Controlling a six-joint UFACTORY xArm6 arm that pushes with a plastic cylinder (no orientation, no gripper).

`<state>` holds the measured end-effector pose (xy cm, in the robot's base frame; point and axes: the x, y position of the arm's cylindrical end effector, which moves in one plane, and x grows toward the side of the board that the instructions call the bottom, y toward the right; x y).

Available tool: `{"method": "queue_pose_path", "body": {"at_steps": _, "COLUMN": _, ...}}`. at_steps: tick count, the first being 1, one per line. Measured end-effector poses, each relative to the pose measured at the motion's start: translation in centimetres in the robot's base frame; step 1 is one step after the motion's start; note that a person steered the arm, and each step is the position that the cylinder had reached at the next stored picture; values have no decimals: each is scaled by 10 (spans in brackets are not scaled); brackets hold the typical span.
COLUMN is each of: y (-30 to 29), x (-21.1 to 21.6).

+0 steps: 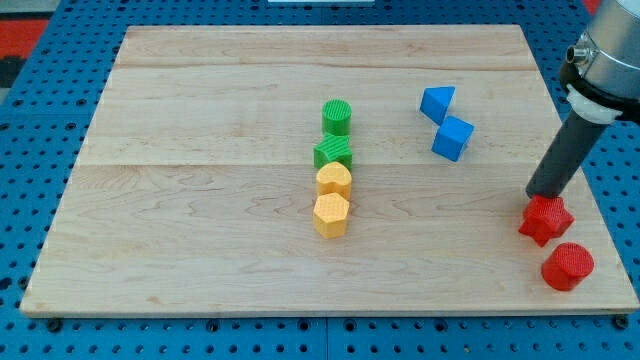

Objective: Slide the blue cube closer to red star

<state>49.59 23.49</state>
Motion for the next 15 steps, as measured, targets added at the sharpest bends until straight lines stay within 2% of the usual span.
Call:
{"method": "queue_pose_path", "body": {"at_steps": 3, "y": -10, "x": -5}}
{"method": "queue_pose_path", "body": {"at_steps": 5, "y": -85, "x": -12}}
{"method": "queue_pose_path", "body": {"at_steps": 7, "y": -137, "x": -53}}
{"method": "queue_pose_path", "body": {"at_steps": 9, "y": -136, "x": -101}}
{"method": "queue_pose_path", "body": {"at_steps": 13, "y": -33, "x": -96}}
{"method": "queue_pose_path", "body": {"at_steps": 14, "y": -34, "x": -89}}
{"method": "queue_pose_path", "body": {"at_steps": 15, "y": -60, "x": -89}}
